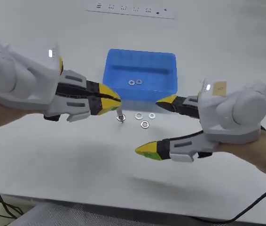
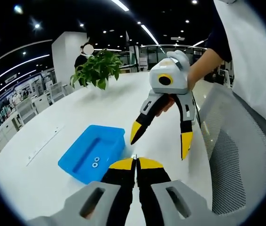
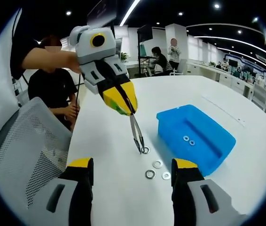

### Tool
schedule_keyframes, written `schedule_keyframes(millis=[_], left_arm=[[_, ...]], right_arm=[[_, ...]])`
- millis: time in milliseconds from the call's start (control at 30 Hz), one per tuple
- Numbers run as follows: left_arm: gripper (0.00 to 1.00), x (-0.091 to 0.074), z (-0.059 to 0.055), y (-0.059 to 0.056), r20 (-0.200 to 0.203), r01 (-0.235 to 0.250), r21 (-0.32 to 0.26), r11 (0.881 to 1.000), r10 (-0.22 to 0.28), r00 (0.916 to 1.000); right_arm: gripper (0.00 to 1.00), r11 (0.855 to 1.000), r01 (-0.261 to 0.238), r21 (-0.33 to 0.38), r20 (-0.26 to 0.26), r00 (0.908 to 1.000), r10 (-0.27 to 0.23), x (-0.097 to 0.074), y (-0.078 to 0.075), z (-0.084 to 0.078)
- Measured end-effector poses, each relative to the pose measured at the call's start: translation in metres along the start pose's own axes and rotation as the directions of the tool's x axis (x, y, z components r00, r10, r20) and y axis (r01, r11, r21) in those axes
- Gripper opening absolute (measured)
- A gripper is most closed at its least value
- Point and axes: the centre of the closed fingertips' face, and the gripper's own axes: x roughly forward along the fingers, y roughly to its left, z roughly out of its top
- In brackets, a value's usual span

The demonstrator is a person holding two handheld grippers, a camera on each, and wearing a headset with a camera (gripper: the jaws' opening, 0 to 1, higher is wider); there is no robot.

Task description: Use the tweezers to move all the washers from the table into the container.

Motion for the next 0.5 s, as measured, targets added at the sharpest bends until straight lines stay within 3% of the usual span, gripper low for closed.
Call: schedule_keyframes(millis=[100, 267, 500], left_arm=[[0.05, 0.001, 0.000, 0.000, 0.001, 0.002, -0.002, 1.000, -0.002, 1.0000], [0.05, -0.001, -0.001, -0.002, -0.016, 0.018, 0.022, 1.000, -0.018, 0.9997], [0.05, 0.001, -0.001, 0.001, -0.009, 0.013, 0.011, 1.000, -0.013, 0.9999]], right_arm=[[0.54, 1.000, -0.021, -0.022, -0.011, 0.9997, 0.021, 0.010, -0.001, 0.004], [0.46, 0.997, -0.060, -0.047, -0.051, 0.9970, 0.058, 0.020, -0.003, 0.001], [0.37, 0.993, -0.092, -0.069, -0.072, 0.9936, 0.087, 0.034, -0.008, 0.005]])
